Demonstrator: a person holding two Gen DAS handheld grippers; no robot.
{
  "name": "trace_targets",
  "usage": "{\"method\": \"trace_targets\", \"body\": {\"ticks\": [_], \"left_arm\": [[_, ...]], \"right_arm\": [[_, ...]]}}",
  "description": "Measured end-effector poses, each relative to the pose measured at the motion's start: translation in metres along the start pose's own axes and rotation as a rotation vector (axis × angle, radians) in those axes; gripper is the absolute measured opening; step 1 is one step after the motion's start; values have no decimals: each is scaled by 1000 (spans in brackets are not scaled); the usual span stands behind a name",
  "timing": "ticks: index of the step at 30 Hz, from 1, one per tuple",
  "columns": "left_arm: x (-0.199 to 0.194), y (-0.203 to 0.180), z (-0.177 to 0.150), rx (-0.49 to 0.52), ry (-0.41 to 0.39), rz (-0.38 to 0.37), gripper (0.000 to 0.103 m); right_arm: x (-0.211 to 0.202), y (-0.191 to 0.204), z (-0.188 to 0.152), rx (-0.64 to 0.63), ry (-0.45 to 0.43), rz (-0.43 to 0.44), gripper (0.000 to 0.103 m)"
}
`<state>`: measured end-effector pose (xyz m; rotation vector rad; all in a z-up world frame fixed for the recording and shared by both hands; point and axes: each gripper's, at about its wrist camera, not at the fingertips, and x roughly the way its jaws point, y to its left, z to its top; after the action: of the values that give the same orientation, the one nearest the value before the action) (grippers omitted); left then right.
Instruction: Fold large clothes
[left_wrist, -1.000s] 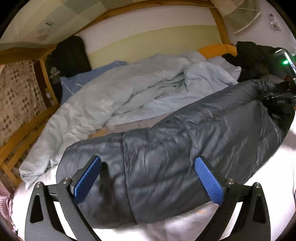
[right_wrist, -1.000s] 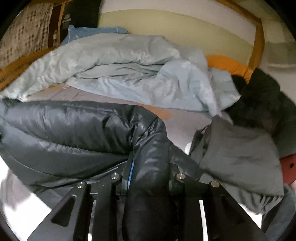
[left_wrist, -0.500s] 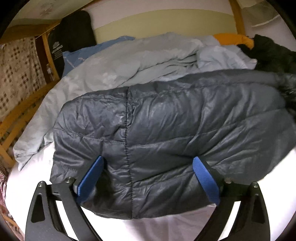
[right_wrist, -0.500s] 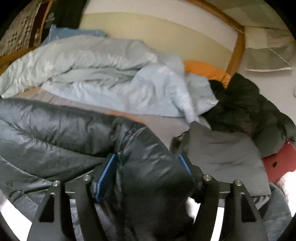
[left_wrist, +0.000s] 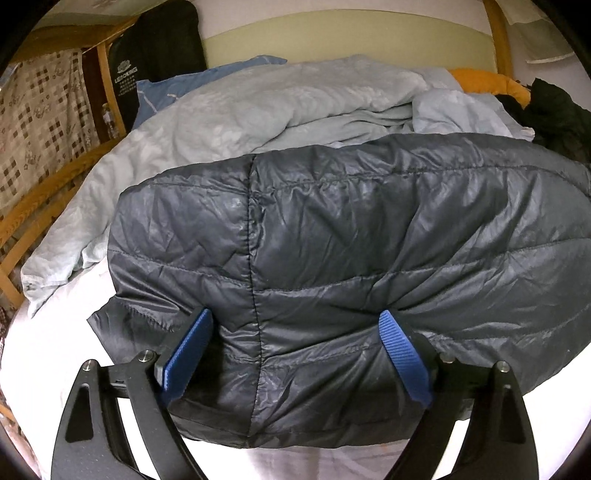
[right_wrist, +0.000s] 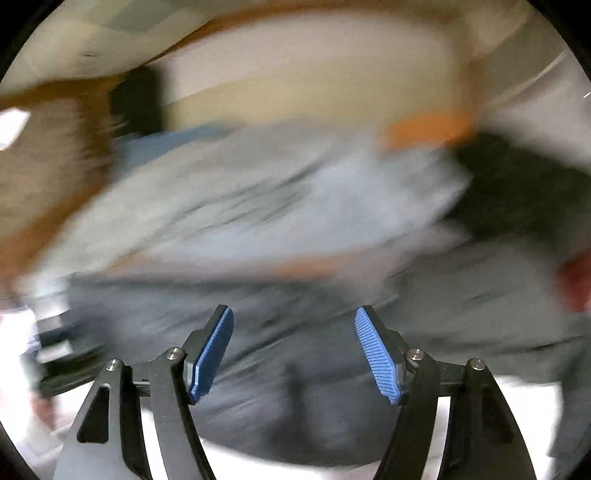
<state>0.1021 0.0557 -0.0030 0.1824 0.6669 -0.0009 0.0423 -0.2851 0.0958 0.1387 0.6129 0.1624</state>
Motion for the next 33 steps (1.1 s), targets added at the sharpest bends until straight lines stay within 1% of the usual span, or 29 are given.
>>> {"method": "trace_targets", "body": {"ticks": [1,2,3,4,5,7,9,10,11,13,15,17,20,23,24,27,29,33], "left_arm": [[0,0,1,3,4,-1,91],[0,1,1,4,7,-6,91],[0,2,2,2,9,-12,91],[-1,4,3,-4,9,-20,91],[-2,7,3,-10,5,-27,91],[-5,12,3,-11,-5,-33,91],[-10,15,2,-7,-18,-33,91],[-12,18,3,-5,-22,-33,91],[-16,19,4,-4,-25,-29,91],[-24,21,4,12,-37,-14,91],[-31,23,2,30,-58,-5,93],[-31,27,1,30,-57,0,95],[-21,38,4,15,-35,12,96],[-10,51,16,15,-53,55,98],[-6,55,19,3,-44,58,98],[7,73,27,-85,0,30,98],[14,79,31,-127,16,-5,98],[38,79,35,-111,67,-14,98]], "right_arm": [[0,-1,-1,6,-1,-12,71],[-4,0,-4,-6,-38,-69,71],[-9,3,-6,-52,-82,-119,71],[-13,7,-7,-112,-99,-134,71],[-17,10,-7,-139,-100,-118,71],[-23,10,-10,-150,-102,-19,71],[-22,10,-16,-158,-80,43,71],[-18,10,-21,-168,-63,49,71],[-13,10,-27,-178,-45,38,71],[6,7,-38,-194,0,-35,71],[27,-1,-46,-190,49,-88,71],[43,-12,-48,-171,75,-132,70],[60,-28,-46,-126,74,-182,70],[71,-44,-41,-73,69,-204,70],[74,-49,-39,-61,68,-207,70],[80,-53,-32,-46,54,-217,70],[85,-53,-24,-50,46,-228,70],[96,-56,-9,-30,38,-236,70]]}}
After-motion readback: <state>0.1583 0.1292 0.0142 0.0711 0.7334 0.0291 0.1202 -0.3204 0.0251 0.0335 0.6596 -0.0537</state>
